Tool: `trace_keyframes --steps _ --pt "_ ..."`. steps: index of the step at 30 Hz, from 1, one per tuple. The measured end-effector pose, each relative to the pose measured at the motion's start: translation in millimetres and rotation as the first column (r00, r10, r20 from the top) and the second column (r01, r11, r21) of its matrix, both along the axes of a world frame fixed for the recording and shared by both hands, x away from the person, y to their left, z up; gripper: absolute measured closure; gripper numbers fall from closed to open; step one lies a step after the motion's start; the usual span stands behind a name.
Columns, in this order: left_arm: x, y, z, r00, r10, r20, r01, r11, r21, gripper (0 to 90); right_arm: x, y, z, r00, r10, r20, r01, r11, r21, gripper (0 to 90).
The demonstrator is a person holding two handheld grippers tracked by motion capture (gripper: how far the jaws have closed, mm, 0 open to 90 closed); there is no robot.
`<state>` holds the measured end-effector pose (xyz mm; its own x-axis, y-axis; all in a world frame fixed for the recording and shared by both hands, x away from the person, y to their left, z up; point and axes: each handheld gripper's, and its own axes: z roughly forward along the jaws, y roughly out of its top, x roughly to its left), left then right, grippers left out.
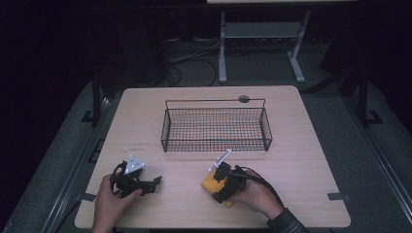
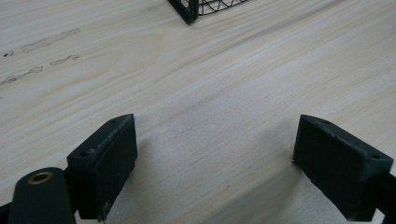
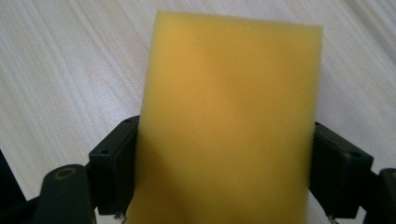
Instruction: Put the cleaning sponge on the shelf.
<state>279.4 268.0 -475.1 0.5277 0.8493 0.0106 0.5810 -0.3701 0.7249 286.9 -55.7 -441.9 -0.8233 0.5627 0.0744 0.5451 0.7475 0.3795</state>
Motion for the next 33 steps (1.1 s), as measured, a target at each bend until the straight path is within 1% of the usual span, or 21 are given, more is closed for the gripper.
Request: trace_keyframes --steps 5,9,16,21,24,32,33 --pt "0.0 0.0 0.0 1.0 0.0 0.0 0.0 1.0 0.0 12.7 0.5 -2.8 3.4 1.0 0.0 -0.001 0.0 1.0 0.004 21.2" --pt "0.0 -0.2 -0.1 1.0 0.002 0.001 -0.002 1.0 -0.002 12.7 1.4 -6.1 7.2 0.9999 -0.011 -0.004 0.011 1.0 0.012 21.2" --pt "0.0 -0.2 -0.1 1.0 0.003 0.001 -0.003 1.0 -0.003 12.6 3.3 -12.9 14.4 0.9998 -0.019 0.004 0.019 1.0 0.018 21.3" --pt "0.0 0.0 0.0 1.0 0.0 0.0 0.0 1.0 0.0 12.6 4.2 -17.6 18.6 0.9996 -0.03 -0.003 0.03 0.999 0.03 21.3" --pt "0.0 0.0 0.0 1.0 0.0 0.0 0.0 1.0 0.0 12.7 5.0 -20.6 21.4 0.9996 -0.027 0.002 0.027 0.999 0.029 21.3" --pt "0.0 -0.2 -0.1 1.0 0.002 0.001 -0.002 1.0 -0.003 12.7 7.3 -29.9 30.7 0.9986 -0.051 0.013 0.05 0.998 0.044 21.3" --pt "0.0 -0.2 -0.1 1.0 0.002 0.001 -0.002 1.0 -0.003 12.6 8.0 -32.7 33.2 0.9983 -0.057 0.013 0.056 0.997 0.052 21.3"
